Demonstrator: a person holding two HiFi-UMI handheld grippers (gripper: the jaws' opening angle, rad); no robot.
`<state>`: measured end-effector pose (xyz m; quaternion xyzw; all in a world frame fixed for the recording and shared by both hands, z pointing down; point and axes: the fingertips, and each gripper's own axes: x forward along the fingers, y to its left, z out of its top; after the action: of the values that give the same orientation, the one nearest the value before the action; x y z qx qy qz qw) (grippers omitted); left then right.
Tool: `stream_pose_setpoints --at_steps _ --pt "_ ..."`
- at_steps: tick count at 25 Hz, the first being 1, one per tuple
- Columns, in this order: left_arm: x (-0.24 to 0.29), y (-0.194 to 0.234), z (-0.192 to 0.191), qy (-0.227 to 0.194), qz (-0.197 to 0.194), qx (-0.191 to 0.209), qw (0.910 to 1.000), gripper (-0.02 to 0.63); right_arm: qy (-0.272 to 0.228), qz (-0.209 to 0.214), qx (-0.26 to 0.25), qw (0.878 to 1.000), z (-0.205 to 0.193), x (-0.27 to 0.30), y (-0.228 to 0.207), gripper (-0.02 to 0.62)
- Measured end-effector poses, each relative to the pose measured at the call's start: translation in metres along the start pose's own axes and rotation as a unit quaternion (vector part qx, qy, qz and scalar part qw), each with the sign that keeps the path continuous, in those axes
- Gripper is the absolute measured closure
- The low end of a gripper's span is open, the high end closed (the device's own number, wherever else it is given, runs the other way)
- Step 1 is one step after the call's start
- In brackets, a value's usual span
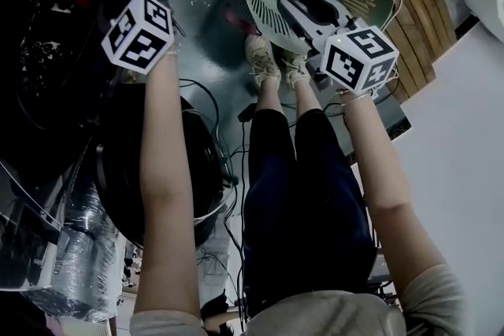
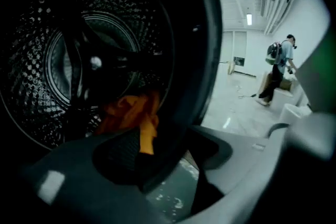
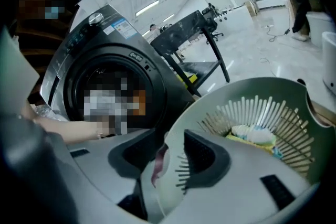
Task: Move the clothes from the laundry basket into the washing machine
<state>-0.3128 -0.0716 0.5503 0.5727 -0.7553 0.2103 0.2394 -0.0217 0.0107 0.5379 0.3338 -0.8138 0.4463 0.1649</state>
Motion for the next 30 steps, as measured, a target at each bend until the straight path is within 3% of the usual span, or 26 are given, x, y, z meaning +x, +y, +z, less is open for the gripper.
stream_pose_setpoints --at_steps 1,5,8,10,14,16,19,20,21,25,26,28,30 --pt "-0.013 -0.022 -0.009 0.006 -0.029 0.003 0.9996 0.344 0.013 -0.013 -0.006 1.000 -0.004 -0.001 -0.012 0.432" --pt "-0.068 -0.110 -0.048 0.048 -0.135 0.005 0.9896 0.367 0.055 -0.089 -0.058 0.993 -0.019 0.004 -0.077 0.417" --pt "-0.100 -0.148 -0.067 0.069 -0.173 -0.001 0.9825 0.586 0.101 -0.148 -0.087 0.980 -0.039 0.025 -0.139 0.368" --pt "-0.115 -0.168 -0.075 0.076 -0.207 -0.009 0.9752 0.592 0.133 -0.193 -0.097 0.967 -0.055 0.037 -0.181 0.345" --pt "-0.135 -0.193 -0.080 0.079 -0.274 -0.010 0.9585 0.591 0.185 -0.295 -0.138 0.927 -0.079 0.045 -0.257 0.298" --pt "-0.138 -0.196 -0.080 0.078 -0.286 -0.004 0.9550 0.591 0.205 -0.308 -0.124 0.921 -0.093 0.051 -0.280 0.298" --pt "-0.134 -0.195 -0.083 0.081 -0.287 -0.001 0.9545 0.591 0.214 -0.313 -0.089 0.921 -0.105 0.057 -0.296 0.325" --pt "-0.132 -0.195 -0.083 0.081 -0.285 -0.005 0.9551 0.588 0.205 -0.318 -0.084 0.922 -0.102 0.055 -0.297 0.416" --pt "-0.129 -0.195 -0.082 0.081 -0.282 -0.009 0.9561 0.588 0.193 -0.321 -0.083 0.924 -0.097 0.052 -0.295 0.563" --pt "-0.128 -0.212 -0.084 0.090 -0.290 -0.003 0.9527 0.576 0.145 -0.258 -0.080 0.952 -0.074 0.038 -0.258 0.582" --pt "-0.131 -0.219 -0.086 0.096 -0.297 0.004 0.9500 0.535 0.128 -0.237 -0.078 0.960 -0.066 0.032 -0.242 0.583" --pt "-0.139 -0.236 -0.092 0.110 -0.315 0.028 0.9423 0.351 0.088 -0.198 -0.066 0.974 -0.049 0.015 -0.208 0.583" --pt "-0.149 -0.253 -0.099 0.127 -0.337 0.051 0.9316 0.326 0.051 -0.159 -0.051 0.985 -0.033 -0.005 -0.171 0.583"
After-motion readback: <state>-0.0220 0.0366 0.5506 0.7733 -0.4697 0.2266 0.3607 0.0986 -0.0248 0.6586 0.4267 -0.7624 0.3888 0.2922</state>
